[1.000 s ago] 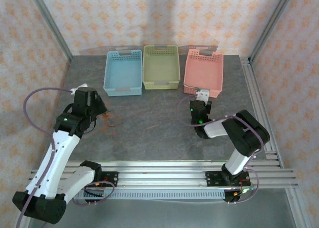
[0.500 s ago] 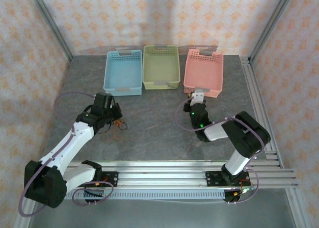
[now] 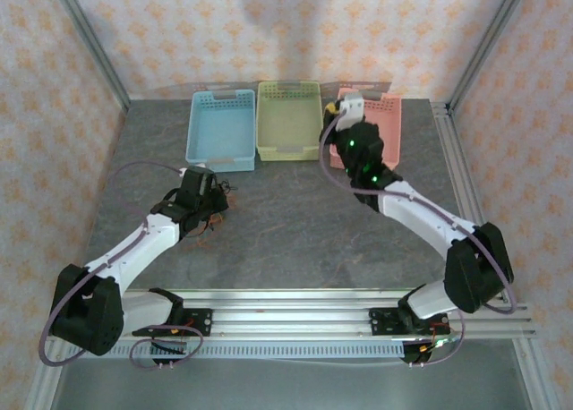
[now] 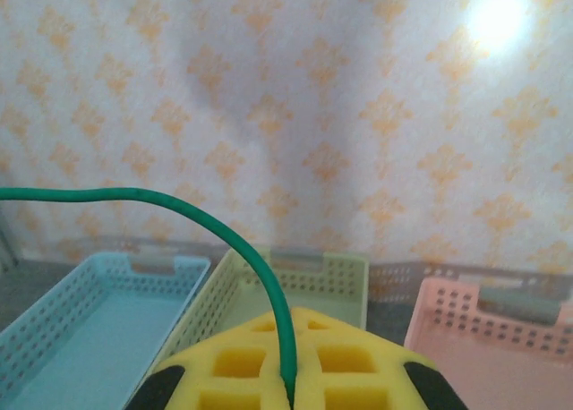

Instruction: Untangle the cables

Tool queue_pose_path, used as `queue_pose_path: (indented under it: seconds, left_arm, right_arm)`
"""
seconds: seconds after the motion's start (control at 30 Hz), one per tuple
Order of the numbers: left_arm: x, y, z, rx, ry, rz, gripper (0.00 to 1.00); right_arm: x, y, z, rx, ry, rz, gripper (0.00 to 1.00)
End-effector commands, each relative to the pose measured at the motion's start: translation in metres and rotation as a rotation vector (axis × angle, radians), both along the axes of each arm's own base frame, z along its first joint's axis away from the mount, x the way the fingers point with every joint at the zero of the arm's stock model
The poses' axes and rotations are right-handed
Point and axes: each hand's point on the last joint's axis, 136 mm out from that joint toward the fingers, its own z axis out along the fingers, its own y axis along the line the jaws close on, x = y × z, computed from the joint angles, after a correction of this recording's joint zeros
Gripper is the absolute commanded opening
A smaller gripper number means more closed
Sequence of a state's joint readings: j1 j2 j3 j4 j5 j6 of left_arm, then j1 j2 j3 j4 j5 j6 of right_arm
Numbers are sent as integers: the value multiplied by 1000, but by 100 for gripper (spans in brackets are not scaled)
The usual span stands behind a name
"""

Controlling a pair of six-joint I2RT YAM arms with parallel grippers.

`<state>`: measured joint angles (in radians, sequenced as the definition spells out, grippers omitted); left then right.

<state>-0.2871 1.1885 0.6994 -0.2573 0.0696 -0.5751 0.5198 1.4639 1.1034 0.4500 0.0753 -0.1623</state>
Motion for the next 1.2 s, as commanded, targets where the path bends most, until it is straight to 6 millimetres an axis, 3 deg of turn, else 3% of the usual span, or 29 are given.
queue_pose_path:
  seconds: [0.0, 0.17, 0.27, 0.37, 0.43, 0.47, 0.53, 0.63, 0.87, 0.97, 1.17]
  left_arm:
    - [3, 8, 13, 1, -75, 33, 0]
    - [3, 12, 10, -21, -72, 45, 0]
    - [4, 13, 9, -29, -68, 49, 0]
    - [3, 13, 9, -34, -70, 51, 0]
    - [3, 13, 9, -37, -72, 52, 0]
    - [3, 14, 8, -37, -71, 52, 0]
    - [3, 13, 9, -39, -71, 49, 0]
    - [3, 14, 9, -40, -75, 51, 0]
    - [3, 14, 9, -41, -73, 50, 0]
    - [3, 14, 8, -41, -70, 50, 0]
    - [4, 14, 7, -41, -63, 50, 0]
  right_arm:
    - [34, -9, -27, -70, 140, -23, 0]
    - [95, -43, -34, 33, 199, -123, 0]
    - [126, -59, -59, 61, 237, -188, 0]
    - [151, -72, -93, 57, 295, -258, 8]
    - [162, -82, -115, 41, 349, -315, 28]
    - [165, -87, -122, 42, 372, -333, 32]
    - [165, -102, -134, 66, 402, -400, 39]
    - [157, -114, -134, 79, 388, -436, 44]
    - [115, -118, -113, 122, 337, -387, 45]
    - [107, -105, -121, 107, 351, -294, 46]
    - [118, -46, -143, -20, 431, 42, 50]
